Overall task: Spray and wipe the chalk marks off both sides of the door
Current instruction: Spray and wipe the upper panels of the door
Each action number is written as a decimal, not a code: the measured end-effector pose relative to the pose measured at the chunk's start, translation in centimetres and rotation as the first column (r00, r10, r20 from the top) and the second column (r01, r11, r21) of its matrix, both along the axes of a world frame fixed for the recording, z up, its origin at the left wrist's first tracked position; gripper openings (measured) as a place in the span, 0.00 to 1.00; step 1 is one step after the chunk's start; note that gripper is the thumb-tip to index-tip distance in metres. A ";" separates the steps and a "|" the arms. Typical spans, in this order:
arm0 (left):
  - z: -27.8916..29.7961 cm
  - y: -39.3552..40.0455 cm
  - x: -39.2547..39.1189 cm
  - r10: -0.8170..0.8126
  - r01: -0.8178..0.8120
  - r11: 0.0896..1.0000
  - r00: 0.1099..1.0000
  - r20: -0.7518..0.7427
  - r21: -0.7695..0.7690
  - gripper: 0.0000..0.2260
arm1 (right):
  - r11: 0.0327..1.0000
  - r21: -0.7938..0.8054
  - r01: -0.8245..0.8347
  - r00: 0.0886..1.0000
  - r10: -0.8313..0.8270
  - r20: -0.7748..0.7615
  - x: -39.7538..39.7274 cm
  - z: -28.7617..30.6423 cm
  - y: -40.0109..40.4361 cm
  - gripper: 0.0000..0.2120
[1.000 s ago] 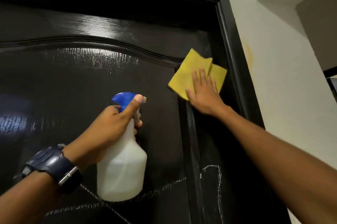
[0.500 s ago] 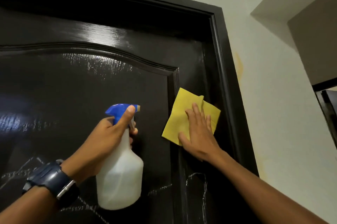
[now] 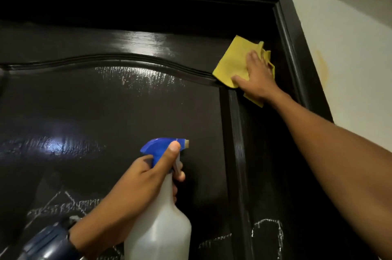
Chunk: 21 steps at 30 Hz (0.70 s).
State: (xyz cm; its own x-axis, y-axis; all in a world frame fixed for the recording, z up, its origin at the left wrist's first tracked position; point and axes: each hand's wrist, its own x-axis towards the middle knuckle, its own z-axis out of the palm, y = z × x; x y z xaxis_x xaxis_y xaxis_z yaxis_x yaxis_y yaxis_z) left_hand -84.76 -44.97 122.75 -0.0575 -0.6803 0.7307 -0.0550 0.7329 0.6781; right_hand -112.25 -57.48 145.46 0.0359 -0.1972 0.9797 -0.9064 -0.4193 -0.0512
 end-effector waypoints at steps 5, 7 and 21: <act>1.4 -0.4 -0.5 -0.008 0.008 1.000 1.000 -0.007 -0.001 0.33 | 0.999 0.020 0.037 0.999 -0.037 0.020 0.5 -13.0 -0.3 0.48; 1.7 -0.6 -0.6 -0.035 0.035 0.999 0.999 -0.001 0.019 0.35 | 0.998 0.055 0.038 0.999 -0.038 -0.001 0.3 -18.7 -0.3 0.48; -7.6 0.6 3.3 0.119 -0.118 0.992 0.993 -0.021 0.051 0.32 | 0.971 0.198 0.134 0.991 -0.136 -0.005 2.7 -22.4 1.3 0.41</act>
